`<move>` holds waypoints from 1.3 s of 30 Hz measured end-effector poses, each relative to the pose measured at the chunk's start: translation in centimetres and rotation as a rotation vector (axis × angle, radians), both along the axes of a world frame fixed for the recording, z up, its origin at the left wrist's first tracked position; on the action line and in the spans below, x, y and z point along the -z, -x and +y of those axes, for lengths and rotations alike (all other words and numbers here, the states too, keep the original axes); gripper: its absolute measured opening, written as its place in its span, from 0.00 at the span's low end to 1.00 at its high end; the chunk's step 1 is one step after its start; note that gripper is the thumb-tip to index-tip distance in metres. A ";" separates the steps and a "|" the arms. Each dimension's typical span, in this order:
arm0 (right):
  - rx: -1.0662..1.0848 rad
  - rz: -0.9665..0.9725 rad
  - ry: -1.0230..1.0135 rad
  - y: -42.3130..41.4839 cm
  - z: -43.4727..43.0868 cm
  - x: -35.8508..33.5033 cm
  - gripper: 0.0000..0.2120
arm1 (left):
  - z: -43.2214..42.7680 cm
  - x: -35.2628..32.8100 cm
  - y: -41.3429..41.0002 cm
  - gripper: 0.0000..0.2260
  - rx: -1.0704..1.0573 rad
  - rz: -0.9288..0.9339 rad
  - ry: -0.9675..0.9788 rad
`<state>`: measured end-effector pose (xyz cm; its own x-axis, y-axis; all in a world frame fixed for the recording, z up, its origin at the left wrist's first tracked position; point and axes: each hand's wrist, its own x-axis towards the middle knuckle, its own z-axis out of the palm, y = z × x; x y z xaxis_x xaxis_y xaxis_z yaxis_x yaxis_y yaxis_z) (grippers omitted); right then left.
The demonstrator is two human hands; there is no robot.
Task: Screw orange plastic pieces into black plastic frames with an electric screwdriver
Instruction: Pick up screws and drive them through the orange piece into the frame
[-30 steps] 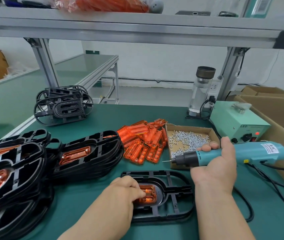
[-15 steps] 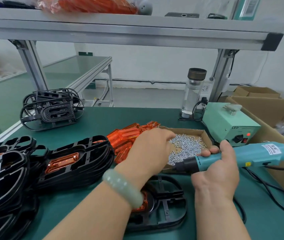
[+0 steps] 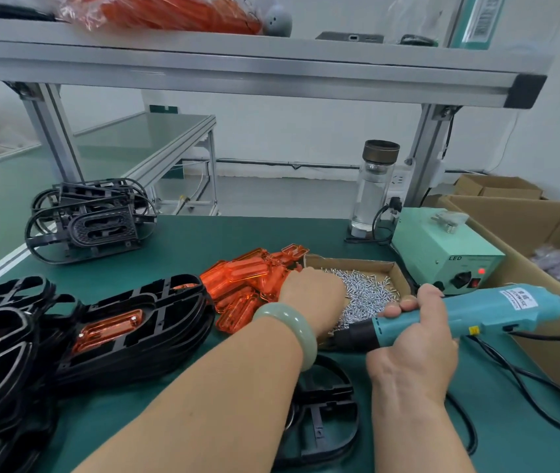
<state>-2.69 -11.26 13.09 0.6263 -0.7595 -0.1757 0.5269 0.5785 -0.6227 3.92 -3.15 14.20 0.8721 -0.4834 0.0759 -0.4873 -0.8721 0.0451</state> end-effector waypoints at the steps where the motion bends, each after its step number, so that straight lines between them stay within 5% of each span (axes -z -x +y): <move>1: -0.002 0.002 0.006 0.0 0.0 0.0 0.08 | 0.1 0.1 -0.1 0.08 -0.021 0.017 0.059; 5: 0.000 0.001 0.008 0.0 0.1 -0.1 0.07 | 0.6 -0.2 -0.7 0.10 -0.090 0.067 0.255; 12: -0.006 0.011 -0.003 0.0 0.4 -0.2 0.08 | 0.9 -0.5 0.0 0.18 -0.164 0.043 0.317; 17: -0.063 -0.032 -0.043 0.3 0.4 -0.4 0.06 | 2.0 -1.4 1.7 0.06 -0.181 0.176 0.910; 20: -0.095 -0.062 -0.086 0.4 0.4 -0.5 0.07 | 3.8 -1.4 4.1 0.07 -0.220 0.302 1.243; 27: -0.189 -0.110 -0.206 1.1 1.1 -1.0 0.13 | 9.4 0.6 9.9 0.13 -0.324 0.360 1.298; 39: -0.296 -0.217 -0.219 1.7 2.5 -1.1 0.08 | 9.8 1.9 11.8 0.11 -0.386 0.391 1.548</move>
<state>-4.43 -8.76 14.18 0.8522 -0.5004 -0.1530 0.4232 0.8310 -0.3609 -7.92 6.61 12.29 0.9970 0.0763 0.0105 -0.0149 0.0573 0.9982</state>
